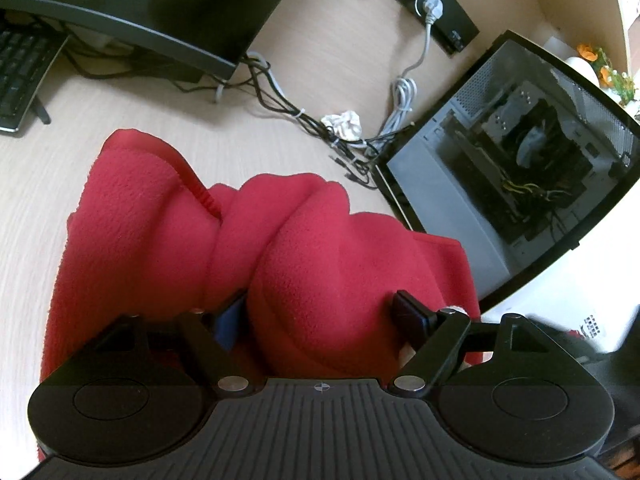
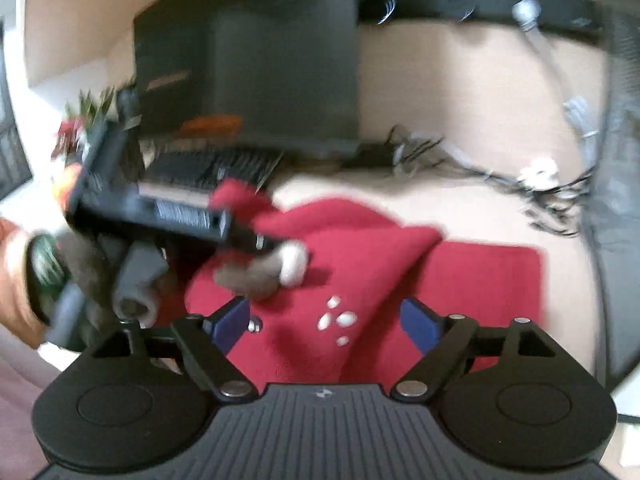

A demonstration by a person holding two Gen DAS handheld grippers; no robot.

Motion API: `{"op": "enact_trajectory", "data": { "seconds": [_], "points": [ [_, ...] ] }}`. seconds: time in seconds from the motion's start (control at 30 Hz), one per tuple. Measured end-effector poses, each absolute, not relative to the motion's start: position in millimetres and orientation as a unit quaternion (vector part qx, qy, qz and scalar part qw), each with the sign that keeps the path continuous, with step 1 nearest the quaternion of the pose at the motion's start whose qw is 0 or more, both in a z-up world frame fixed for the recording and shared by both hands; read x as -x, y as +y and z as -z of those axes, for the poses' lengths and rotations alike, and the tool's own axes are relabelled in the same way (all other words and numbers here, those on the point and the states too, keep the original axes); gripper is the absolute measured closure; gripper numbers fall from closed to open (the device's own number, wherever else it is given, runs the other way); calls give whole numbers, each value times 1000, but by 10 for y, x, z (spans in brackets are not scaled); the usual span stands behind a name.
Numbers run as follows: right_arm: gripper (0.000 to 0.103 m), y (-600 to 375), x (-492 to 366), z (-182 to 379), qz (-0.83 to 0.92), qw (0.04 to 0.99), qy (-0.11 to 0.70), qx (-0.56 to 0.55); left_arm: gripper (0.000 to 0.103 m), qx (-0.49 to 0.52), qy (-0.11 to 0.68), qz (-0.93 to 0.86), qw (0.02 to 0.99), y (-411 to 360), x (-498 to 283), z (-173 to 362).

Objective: Fold clothes

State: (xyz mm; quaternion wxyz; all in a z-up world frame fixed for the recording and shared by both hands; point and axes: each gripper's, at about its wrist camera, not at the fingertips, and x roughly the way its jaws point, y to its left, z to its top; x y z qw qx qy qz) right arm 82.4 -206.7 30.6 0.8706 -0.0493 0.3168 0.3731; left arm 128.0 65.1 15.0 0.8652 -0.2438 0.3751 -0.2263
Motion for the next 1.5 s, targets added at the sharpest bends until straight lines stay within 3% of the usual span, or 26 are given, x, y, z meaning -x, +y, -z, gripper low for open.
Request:
{"op": "enact_trajectory", "data": {
  "seconds": [0.03, 0.1, 0.13, 0.37, 0.87, 1.03, 1.23, 1.4, 1.5],
  "points": [
    [17, -2030, -845, -260, -375, 869, 320, 53, 20, 244, 375, 226, 865, 647, -1278, -153],
    [1, -1957, -887, -168, -378, 865, 325, 60, 20, 241, 374, 225, 867, 647, -1261, -150],
    [0, -1921, -908, -122, -379, 863, 328, 64, 20, 241, 373, 225, 867, 650, -1260, -151],
    [0, -1666, -1054, 201, -389, 849, 347, 90, 20, 241, 376, 226, 866, 657, -1274, -161],
    [0, -1735, -1034, 253, -376, 850, 366, 44, 19, 231, 380, 224, 867, 648, -1266, -197],
    [0, -1859, -1096, 48, -376, 856, 354, 30, 10, 218, 358, 222, 880, 780, -1206, -470],
    [0, -2043, -1468, -295, -302, 901, 310, -12, 9, 250, 344, 156, 892, 1183, -1433, -439],
    [0, -2041, -2077, 130, -241, 888, 387, -65, 10, 243, 368, 119, 889, 1236, -1695, -132],
    [0, -2040, -2174, 309, -226, 888, 392, -83, 10, 227, 376, 98, 893, 1223, -1769, -27]
  ]
}}
